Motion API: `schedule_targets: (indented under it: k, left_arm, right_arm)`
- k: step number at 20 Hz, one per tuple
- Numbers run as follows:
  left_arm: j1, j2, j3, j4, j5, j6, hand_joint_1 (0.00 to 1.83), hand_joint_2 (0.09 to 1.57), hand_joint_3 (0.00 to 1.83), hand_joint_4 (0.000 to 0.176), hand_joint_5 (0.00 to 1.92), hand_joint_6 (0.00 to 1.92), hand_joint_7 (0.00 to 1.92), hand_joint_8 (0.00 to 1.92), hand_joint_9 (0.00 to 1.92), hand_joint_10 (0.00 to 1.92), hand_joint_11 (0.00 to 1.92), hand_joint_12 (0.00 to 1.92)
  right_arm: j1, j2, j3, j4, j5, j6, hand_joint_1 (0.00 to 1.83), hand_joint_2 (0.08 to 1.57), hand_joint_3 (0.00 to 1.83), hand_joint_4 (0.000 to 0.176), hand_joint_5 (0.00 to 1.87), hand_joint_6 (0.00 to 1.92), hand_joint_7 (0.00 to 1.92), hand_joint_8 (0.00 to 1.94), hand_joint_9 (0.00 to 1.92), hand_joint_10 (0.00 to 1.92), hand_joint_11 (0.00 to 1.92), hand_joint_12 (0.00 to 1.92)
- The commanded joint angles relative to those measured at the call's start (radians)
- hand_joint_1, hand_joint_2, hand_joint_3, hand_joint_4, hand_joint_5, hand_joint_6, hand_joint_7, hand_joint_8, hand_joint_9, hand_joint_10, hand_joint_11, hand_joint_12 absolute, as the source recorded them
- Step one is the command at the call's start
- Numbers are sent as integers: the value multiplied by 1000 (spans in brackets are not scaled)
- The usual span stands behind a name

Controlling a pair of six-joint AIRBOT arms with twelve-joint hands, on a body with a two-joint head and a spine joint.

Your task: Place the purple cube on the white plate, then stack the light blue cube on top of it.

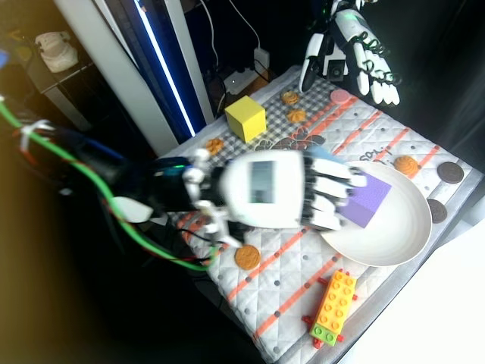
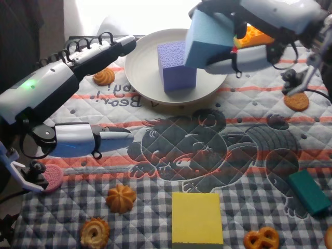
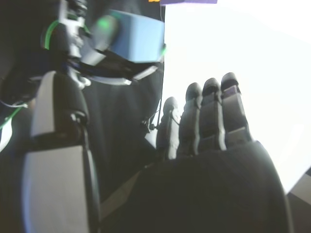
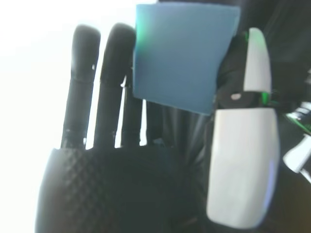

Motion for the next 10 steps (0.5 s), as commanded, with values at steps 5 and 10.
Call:
schedule_targets:
  k: [5, 10]
  left_arm:
    - [-3, -14, 8, 6, -112, -7, 992, 924, 0, 131, 132, 3, 118, 0, 48, 6, 22, 13]
    - [-4, -21, 16, 8, -111, -23, 1004, 925, 0, 118, 149, 6, 125, 2, 72, 9, 56, 39]
  right_arm:
    - [70, -42, 59, 26, 52, 4, 1235, 1102, 0, 0, 910, 1095, 1139, 725, 1265, 58, 848, 1087]
    - [95, -101, 112, 32, -3, 4, 1238, 1110, 0, 0, 902, 1039, 1103, 870, 1314, 110, 849, 1265]
